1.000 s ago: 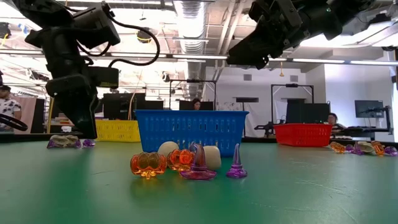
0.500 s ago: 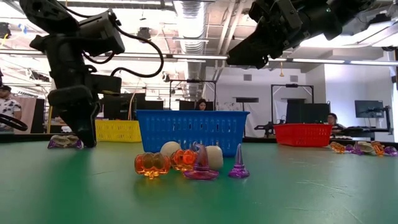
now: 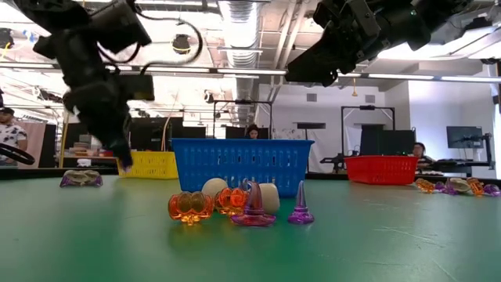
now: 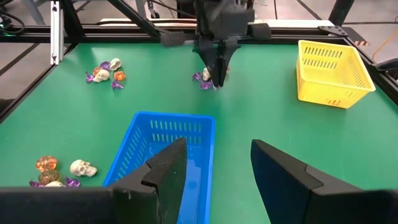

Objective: Sort Halloween decoration
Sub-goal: Put the purple witch hat toy into the red bin

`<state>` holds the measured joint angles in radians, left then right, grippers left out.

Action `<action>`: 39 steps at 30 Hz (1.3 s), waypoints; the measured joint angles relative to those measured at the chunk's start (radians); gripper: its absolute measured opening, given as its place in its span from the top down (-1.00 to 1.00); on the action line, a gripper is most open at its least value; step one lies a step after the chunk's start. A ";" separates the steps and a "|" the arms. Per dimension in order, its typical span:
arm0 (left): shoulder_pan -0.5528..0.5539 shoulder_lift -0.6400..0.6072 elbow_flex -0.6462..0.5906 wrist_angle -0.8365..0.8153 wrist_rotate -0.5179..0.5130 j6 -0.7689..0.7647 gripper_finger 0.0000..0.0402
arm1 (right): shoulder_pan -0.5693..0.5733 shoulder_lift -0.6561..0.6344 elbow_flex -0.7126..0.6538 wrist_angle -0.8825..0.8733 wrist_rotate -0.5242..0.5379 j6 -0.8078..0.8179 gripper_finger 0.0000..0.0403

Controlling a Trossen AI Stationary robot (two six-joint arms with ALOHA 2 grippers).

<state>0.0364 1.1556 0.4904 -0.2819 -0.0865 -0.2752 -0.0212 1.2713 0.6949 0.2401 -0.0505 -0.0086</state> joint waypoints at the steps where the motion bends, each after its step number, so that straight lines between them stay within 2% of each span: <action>1: 0.000 -0.014 0.000 0.020 0.012 0.010 0.99 | 0.000 0.000 0.000 0.000 0.000 0.000 -0.03; 7: 0.000 -0.081 0.000 0.195 0.104 0.076 1.00 | 0.000 0.000 0.000 0.002 0.000 0.000 -0.03; 10: 0.000 -0.077 0.000 0.366 0.162 0.124 1.00 | -0.001 0.003 0.000 0.018 0.002 0.000 -0.03; 15: 0.000 -0.013 0.002 0.697 0.268 0.221 1.00 | 0.002 0.075 0.002 0.168 0.001 -0.010 -0.03; 19: 0.005 0.042 0.002 0.900 0.385 0.255 1.00 | 0.012 0.163 0.002 0.287 0.000 -0.114 -0.03; 23: 0.021 0.095 0.002 1.050 0.527 0.211 1.00 | 0.041 0.229 0.002 0.426 0.000 -0.278 -0.03; 26: 0.027 0.130 -0.004 1.133 0.583 0.175 1.00 | 0.077 0.256 0.010 0.482 -0.002 -0.406 -0.03; 33: 0.032 0.177 -0.039 1.298 0.576 0.120 1.00 | 0.147 0.348 0.120 0.481 0.032 -0.544 -0.03; 39: 0.032 0.189 -0.037 1.365 0.524 0.006 1.00 | 0.196 0.437 0.223 0.461 0.288 -0.668 -0.03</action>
<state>0.0681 1.3441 0.4534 1.0835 0.4374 -0.2696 0.1744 1.7085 0.9179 0.7013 0.2374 -0.6765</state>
